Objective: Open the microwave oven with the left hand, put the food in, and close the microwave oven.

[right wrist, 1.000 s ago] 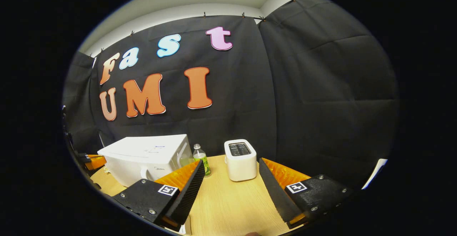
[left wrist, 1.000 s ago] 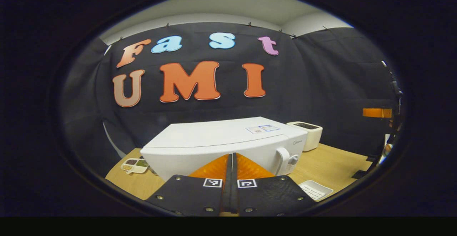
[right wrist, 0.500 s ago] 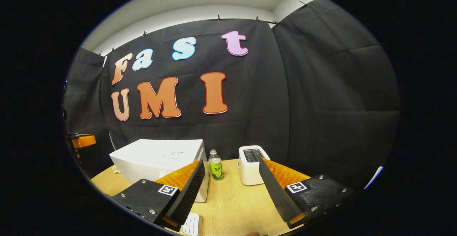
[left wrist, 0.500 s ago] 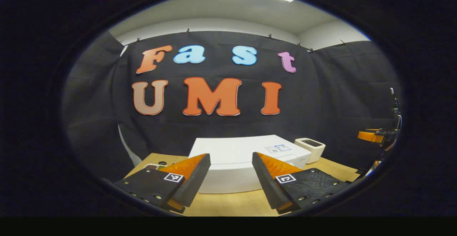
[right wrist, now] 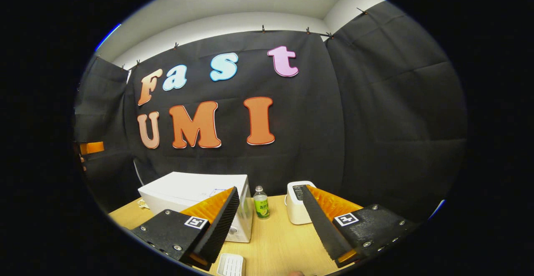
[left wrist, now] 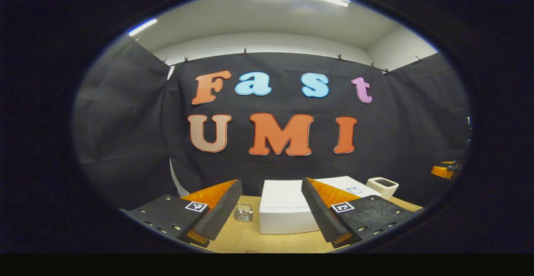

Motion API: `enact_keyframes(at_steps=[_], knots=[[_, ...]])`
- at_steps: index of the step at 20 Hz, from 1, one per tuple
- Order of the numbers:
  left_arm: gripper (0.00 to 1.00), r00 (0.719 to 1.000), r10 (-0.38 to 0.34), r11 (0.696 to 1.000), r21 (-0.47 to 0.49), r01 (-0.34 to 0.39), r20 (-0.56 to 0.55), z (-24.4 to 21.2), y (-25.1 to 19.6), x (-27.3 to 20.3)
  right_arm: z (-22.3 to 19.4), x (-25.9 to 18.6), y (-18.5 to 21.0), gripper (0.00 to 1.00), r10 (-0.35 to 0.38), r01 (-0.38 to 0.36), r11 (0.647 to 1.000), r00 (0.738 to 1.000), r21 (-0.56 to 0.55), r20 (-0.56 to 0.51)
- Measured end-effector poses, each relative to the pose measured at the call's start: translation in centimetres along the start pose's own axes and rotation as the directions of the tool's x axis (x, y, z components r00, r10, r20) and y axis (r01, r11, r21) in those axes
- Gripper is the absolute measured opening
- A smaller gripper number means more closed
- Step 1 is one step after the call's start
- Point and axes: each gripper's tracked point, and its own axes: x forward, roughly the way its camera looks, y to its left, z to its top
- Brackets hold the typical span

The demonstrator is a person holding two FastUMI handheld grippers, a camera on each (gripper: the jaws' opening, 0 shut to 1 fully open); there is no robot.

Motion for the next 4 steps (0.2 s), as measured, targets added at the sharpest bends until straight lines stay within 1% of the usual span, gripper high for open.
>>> enact_keyframes(at_steps=[1, 4], knots=[[0.94, 1.000, 0.001, 1.000, -0.006, -0.001, 0.003, 0.17, 0.24, -0.16, 0.13, 0.04, 0.07, 0.95, -0.002, 0.002, 1.000, 1.000, -0.007, 0.003], [0.94, 1.000, 0.000, 1.000, -0.021, 0.000, -0.001, -0.03, 0.53, -0.42, 0.54, -0.09, 0.15, 0.95, 0.003, -0.003, 1.000, 1.000, -0.005, 0.009]])
